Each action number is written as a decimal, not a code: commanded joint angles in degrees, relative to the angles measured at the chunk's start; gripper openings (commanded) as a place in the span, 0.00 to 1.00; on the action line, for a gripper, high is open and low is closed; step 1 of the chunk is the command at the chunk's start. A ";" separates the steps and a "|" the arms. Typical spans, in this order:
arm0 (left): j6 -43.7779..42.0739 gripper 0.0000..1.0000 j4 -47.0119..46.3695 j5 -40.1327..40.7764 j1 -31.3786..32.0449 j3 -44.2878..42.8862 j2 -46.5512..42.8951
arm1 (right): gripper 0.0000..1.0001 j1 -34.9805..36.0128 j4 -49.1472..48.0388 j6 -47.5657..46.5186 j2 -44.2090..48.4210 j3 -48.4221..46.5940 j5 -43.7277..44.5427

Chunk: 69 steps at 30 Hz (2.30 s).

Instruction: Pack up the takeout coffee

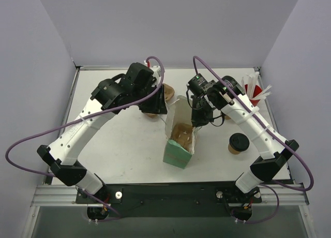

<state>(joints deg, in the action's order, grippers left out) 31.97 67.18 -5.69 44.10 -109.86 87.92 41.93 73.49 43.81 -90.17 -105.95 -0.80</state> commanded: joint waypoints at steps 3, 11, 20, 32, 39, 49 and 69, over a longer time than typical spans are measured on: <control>-2.43 0.41 -0.03 5.25 3.53 -3.08 5.32 | 0.00 -0.10 1.39 -0.31 2.10 0.57 0.62; -2.43 0.36 1.01 10.34 5.03 -2.63 7.88 | 0.00 -0.18 1.39 -0.13 2.46 0.40 0.62; -2.62 0.00 6.55 10.08 5.91 -13.17 9.82 | 0.00 -0.01 4.55 0.31 1.49 -8.98 0.62; -0.33 0.00 14.55 13.43 5.47 -20.02 13.50 | 0.00 -2.21 5.32 -0.31 0.53 -11.18 -1.05; 0.64 0.00 15.19 12.38 5.30 -18.48 14.12 | 0.00 -2.20 -1.22 0.04 2.18 -0.97 -3.77; 0.47 0.00 12.60 13.60 5.04 -14.21 14.47 | 0.00 -4.32 -7.06 -0.21 2.72 5.16 -5.36; -4.37 0.00 -10.38 14.83 5.47 11.14 -6.61 | 0.00 6.04 -7.57 2.50 11.06 14.43 3.69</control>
<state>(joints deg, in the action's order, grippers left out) 29.76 69.58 9.58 49.19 -107.33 90.15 44.42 66.17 43.94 -84.09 -96.38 -2.57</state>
